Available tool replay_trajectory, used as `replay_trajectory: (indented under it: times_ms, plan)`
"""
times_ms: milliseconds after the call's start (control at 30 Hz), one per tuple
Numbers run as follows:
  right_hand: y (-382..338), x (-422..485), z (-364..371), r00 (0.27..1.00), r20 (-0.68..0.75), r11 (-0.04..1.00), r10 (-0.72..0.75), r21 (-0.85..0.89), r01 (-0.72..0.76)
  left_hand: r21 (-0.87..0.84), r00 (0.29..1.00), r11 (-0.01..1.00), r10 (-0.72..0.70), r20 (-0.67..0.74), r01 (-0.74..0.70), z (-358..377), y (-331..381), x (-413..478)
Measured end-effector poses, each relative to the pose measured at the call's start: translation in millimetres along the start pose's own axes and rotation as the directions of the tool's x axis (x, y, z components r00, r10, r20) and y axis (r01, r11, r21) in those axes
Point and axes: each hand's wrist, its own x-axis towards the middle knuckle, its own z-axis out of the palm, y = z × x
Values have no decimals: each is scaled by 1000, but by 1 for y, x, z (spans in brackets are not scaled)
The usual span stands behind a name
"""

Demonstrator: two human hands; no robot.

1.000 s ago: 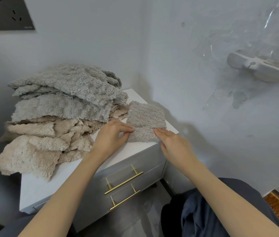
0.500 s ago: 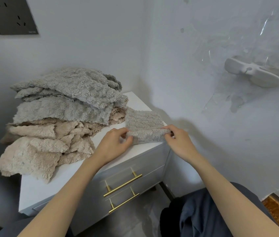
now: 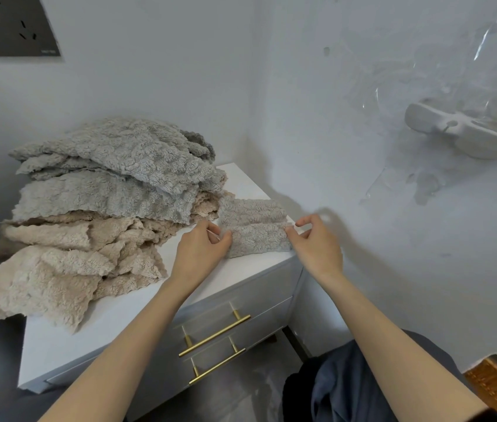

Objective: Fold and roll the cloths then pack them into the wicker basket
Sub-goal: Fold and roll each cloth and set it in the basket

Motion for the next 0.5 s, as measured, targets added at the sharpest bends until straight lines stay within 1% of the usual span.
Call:
replay_trajectory:
  times_ms: [33, 67, 100, 133, 167, 200, 233, 267, 333, 400, 500]
  plan:
    - [-2, -2, 0, 996, -61, 995, -67, -84, 61, 0, 1000, 1000, 11, -9, -11, 0, 0, 0]
    - [-4, -3, 0, 976, -113, 971, -184, -174, 162, 2, 1000, 1000, 22, -19, -22, 1, 0, 0]
    - [-6, -6, 1, 935, -131, 927, -330, -232, 295, 6, 999, 999, 35, -28, -35, 2, 1, -1]
    - [-9, -9, 2, 873, -103, 863, -476, -247, 441, 12, 998, 999, 46, -34, -46, 2, 1, -1]
    - [-12, -13, 5, 801, -40, 784, -597, -241, 572, 17, 998, 999, 51, -37, -51, 3, 1, -1]
    - [-13, -17, 9, 729, 29, 702, -684, -249, 668, 23, 998, 999, 49, -37, -49, 3, 1, -1]
    - [-13, -20, 15, 674, 99, 630, -732, -279, 725, 26, 998, 999, 45, -35, -44, 2, 1, 0]
    - [-14, -23, 20, 651, 179, 585, -737, -313, 748, 25, 999, 999, 42, -31, -41, 2, 1, 1]
    - [-15, -27, 27, 675, 309, 576, -670, -357, 735, 22, 999, 999, 44, -27, -43, 2, 0, 1]
    - [-12, -25, 30, 698, 364, 589, -617, -374, 716, 20, 999, 999, 46, -24, -46, 2, -1, 2]
    - [-8, -21, 25, 715, 390, 589, -580, -405, 699, 44, 998, 998, 56, -27, -55, 3, 0, 1]
